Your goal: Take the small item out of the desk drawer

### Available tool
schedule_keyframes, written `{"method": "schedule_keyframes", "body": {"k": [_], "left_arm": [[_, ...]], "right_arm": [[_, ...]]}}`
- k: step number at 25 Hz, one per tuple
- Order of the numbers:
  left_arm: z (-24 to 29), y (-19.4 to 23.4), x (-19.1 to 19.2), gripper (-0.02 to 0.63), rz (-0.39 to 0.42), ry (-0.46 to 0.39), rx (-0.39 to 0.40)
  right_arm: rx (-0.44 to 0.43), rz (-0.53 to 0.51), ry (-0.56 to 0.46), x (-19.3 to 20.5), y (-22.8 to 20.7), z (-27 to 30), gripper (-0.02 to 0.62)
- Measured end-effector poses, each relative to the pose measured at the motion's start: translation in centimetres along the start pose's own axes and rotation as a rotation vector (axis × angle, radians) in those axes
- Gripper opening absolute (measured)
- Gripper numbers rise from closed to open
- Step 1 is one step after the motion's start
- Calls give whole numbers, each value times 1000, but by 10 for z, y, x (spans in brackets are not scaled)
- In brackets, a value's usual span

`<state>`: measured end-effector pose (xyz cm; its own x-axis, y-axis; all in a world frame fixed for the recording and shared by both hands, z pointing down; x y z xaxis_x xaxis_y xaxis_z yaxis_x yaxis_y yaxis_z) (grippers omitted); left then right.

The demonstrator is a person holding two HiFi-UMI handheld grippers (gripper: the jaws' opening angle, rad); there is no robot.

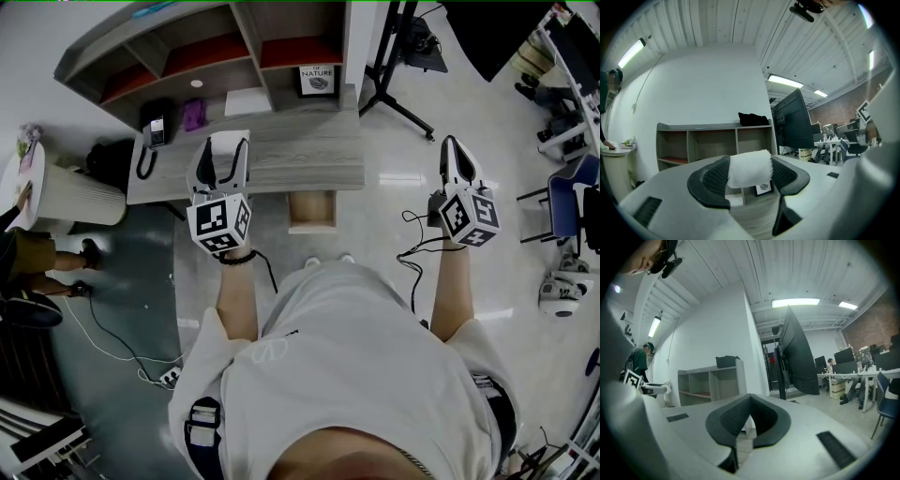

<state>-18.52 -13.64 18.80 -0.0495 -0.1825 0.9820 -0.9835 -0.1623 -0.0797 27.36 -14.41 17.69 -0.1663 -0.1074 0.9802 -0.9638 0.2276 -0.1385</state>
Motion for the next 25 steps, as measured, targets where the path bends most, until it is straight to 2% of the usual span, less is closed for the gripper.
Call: {"method": "schedule_keyframes", "body": {"k": [25], "left_arm": [[-3,1,3,264,-19,3,6]], "right_arm": [[15,-7,10,-1,1,-2,-2]]}}
Point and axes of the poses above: the fingertips, and each gripper's own axes: z forward along the fingers, y to its left, x out of its underside, the point moved 9 cm from there along -z, backward along the fingers, and after that the axes turned 12 degrees about -y, right-handed, at the moved point
